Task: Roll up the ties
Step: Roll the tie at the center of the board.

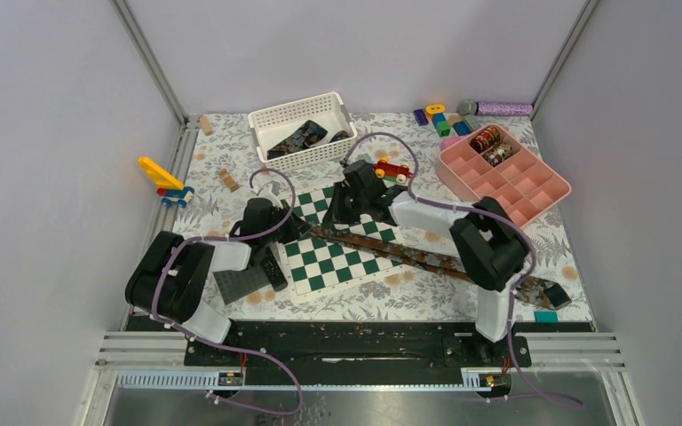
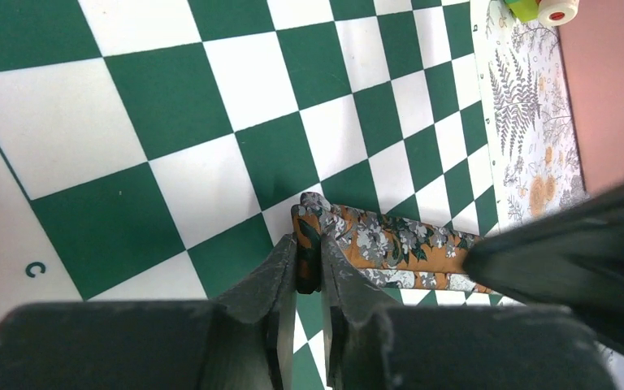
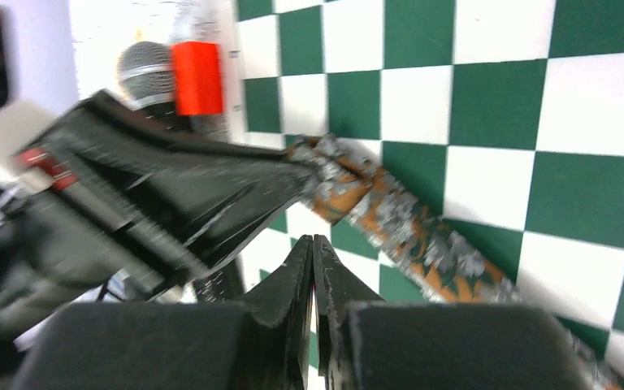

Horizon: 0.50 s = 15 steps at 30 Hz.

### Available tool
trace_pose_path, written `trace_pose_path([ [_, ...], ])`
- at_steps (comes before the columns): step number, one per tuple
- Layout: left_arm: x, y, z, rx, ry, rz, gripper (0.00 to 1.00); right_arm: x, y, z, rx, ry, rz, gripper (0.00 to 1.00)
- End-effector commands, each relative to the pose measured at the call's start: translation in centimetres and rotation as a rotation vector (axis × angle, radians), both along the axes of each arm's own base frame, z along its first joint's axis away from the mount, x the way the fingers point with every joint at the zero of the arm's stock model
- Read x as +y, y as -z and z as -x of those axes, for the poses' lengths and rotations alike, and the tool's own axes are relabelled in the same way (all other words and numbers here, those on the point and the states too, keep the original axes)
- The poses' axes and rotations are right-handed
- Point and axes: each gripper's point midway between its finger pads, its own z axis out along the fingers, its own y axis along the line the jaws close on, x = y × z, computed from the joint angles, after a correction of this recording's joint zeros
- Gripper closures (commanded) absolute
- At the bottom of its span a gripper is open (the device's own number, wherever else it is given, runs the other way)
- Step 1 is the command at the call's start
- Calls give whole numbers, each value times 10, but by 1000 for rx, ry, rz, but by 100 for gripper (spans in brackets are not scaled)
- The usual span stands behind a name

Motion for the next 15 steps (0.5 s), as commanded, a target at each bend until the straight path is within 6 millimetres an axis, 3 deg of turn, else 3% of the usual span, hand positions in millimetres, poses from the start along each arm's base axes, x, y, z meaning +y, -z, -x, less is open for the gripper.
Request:
trace_pose_path([
  [1,-4,-32,-19,-120,-22,-50,95,-10,-75,3,-157,-31,-98,93],
  [9,-1,-45,-17,-181,-50,-291,98,-63,-81,25,-167,38,-89,92],
  [15,-1,-44,-15,-205,-59,-458,100,-100,-117,37,-240,92,-105,92],
])
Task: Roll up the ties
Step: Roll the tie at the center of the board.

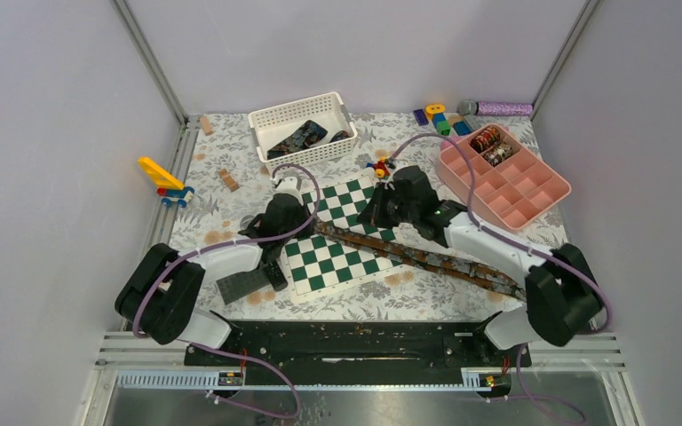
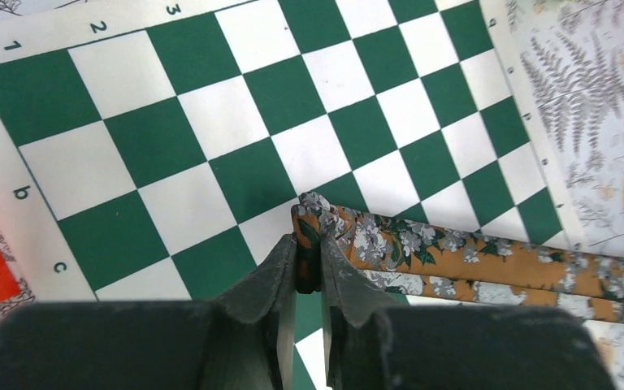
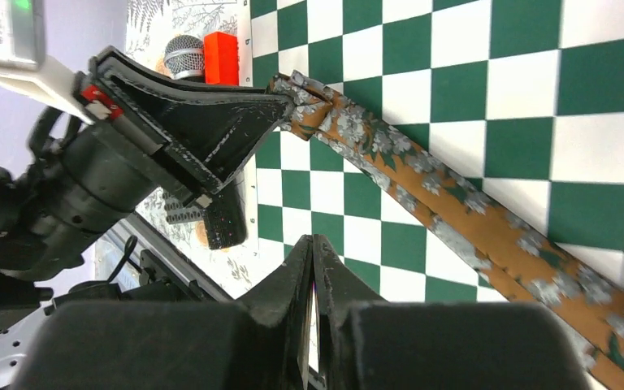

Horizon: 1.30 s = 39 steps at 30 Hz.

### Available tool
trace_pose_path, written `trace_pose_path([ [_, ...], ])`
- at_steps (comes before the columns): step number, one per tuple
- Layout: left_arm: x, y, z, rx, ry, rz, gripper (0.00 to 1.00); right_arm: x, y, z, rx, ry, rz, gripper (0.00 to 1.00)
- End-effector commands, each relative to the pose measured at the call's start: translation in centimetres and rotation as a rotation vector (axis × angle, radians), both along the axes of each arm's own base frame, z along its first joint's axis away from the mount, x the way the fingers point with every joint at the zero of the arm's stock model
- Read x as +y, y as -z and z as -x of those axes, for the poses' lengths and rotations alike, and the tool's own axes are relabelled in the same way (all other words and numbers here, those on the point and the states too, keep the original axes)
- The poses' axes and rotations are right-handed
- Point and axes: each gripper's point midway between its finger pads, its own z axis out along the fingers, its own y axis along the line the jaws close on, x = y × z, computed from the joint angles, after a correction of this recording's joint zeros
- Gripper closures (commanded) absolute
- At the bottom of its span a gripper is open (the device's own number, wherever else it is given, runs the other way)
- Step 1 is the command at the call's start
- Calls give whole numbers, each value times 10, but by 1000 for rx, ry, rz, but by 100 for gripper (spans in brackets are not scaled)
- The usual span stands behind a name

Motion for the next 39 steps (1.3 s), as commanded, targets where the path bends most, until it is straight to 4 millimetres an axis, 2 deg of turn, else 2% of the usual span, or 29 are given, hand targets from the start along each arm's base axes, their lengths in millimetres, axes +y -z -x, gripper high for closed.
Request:
trace_pose_path([
  [1,13,-15,-11,-81,-62,-170,100,-24,-46,4,-115,34,-15,92],
  [8,15,-16,-9,-108,-71,-287,100,-57,-72,20,-196,81,13,91],
  [12,9,-19,-7,-123,-59,-331,100,-71,-83,26,-219,115,8,91],
  [21,2,-13,-2,-146,-38,-529,100,-86,-125,40,-290,139,-51,89],
  [26,-5,-11,-2,-160,-24,-590,100,-88,-127,39,-275,150,-64,89],
  [39,-13,-9,0,-204,-12,-757,100,-89,-116,39,-234,156,-67,90],
])
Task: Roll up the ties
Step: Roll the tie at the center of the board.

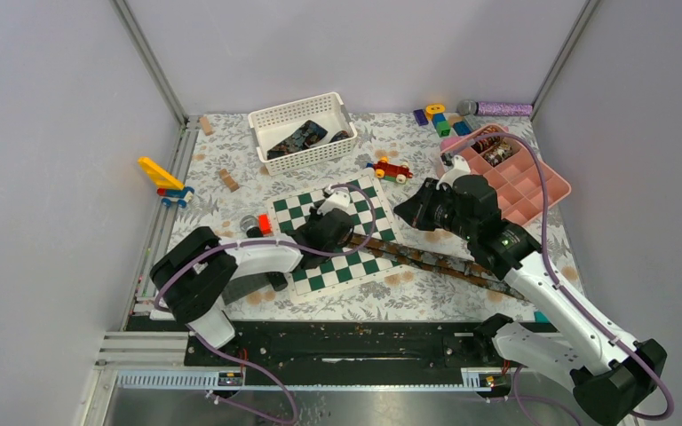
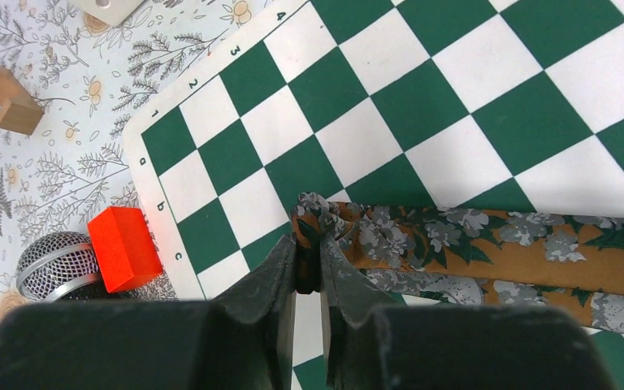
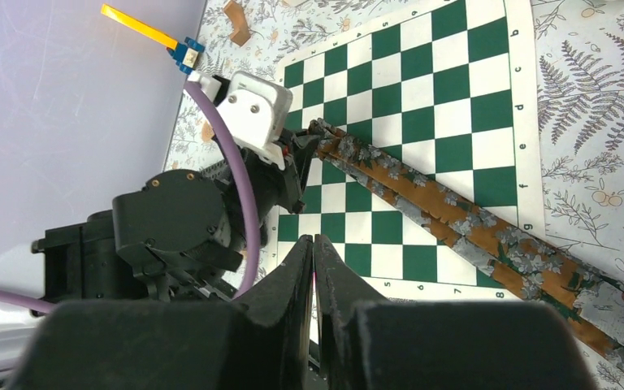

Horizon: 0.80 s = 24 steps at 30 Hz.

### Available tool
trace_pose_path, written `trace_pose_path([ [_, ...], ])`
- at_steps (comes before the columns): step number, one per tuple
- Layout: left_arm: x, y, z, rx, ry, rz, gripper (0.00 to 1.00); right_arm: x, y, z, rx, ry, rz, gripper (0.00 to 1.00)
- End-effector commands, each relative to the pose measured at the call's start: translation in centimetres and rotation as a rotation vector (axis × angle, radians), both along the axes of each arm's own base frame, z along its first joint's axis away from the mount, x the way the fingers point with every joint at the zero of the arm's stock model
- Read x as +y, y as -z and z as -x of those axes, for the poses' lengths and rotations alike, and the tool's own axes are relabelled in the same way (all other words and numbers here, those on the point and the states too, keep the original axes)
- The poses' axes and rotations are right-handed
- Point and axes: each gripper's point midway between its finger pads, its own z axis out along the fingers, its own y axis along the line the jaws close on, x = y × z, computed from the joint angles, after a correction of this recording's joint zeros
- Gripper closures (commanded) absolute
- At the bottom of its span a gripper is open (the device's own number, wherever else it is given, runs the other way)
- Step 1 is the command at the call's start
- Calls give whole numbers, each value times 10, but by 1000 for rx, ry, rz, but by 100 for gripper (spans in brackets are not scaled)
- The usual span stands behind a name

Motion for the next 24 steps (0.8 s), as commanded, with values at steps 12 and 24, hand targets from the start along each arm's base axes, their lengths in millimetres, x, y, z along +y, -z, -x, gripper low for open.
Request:
trace_pose_path([
  [12,-11,-3,-4,-67,-2,-148,100,-2,-1,0,22,7,-20,90],
  [24,-24,4,5,-65,43,-191,100,1,4,-1,35,4,-37,90],
])
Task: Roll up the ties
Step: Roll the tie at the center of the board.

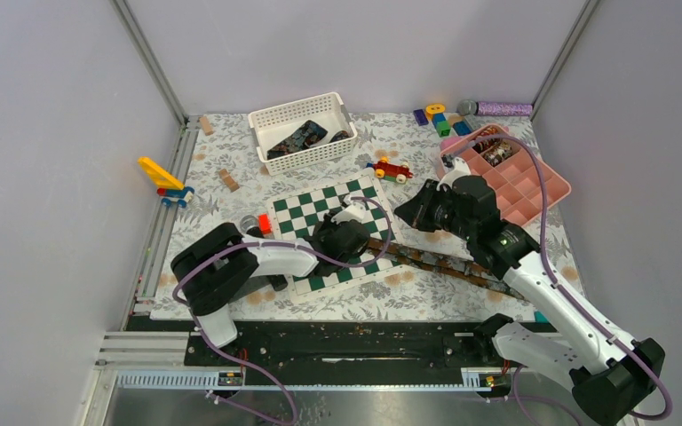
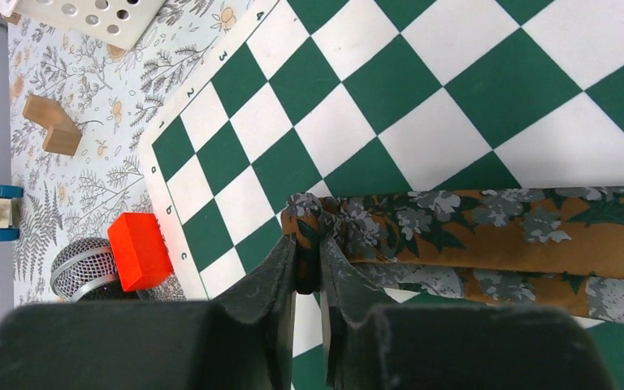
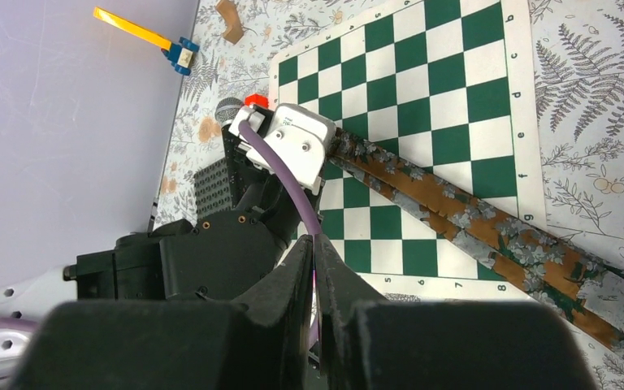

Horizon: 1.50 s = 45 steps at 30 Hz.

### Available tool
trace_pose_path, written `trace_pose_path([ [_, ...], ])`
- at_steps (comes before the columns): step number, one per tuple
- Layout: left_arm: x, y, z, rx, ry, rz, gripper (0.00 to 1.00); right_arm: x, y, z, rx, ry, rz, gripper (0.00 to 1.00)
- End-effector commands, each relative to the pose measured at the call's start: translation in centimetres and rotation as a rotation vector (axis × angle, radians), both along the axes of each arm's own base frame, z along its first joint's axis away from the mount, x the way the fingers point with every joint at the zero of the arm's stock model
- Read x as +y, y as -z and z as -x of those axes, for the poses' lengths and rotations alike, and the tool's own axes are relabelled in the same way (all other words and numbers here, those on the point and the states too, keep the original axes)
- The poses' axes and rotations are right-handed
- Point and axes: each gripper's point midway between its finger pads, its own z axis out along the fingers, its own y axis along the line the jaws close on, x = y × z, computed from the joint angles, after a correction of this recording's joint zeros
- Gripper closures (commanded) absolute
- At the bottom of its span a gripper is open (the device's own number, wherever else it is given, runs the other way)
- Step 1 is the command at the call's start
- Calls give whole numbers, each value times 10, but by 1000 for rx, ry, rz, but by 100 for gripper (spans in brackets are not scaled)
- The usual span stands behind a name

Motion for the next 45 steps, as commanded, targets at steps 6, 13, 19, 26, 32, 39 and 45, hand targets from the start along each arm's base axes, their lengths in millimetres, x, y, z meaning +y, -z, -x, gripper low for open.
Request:
trace_pose_path([
  [6,-16,-4,0,-29,25,-17,100,4,1,0,14,-17,-25,90],
  [13,-24,1,4,-17,49,-31,100,5,0,0,14,-24,-28,90],
  [19,-30,5,5,4,68,-28,100,5,1,0,16,-21,-31,90],
  [26,-33,10,6,23,80,-38,100,4,3,0,20,-19,-27,90],
  [32,-40,12,8,50,110,-8,99,3,5,0,21,-14,-24,90],
  [39,-47,15,11,75,133,19,94,3,8,0,29,-12,-22,90],
  [45,-51,16,12,88,146,34,90,2,9,1,31,-11,-22,89],
])
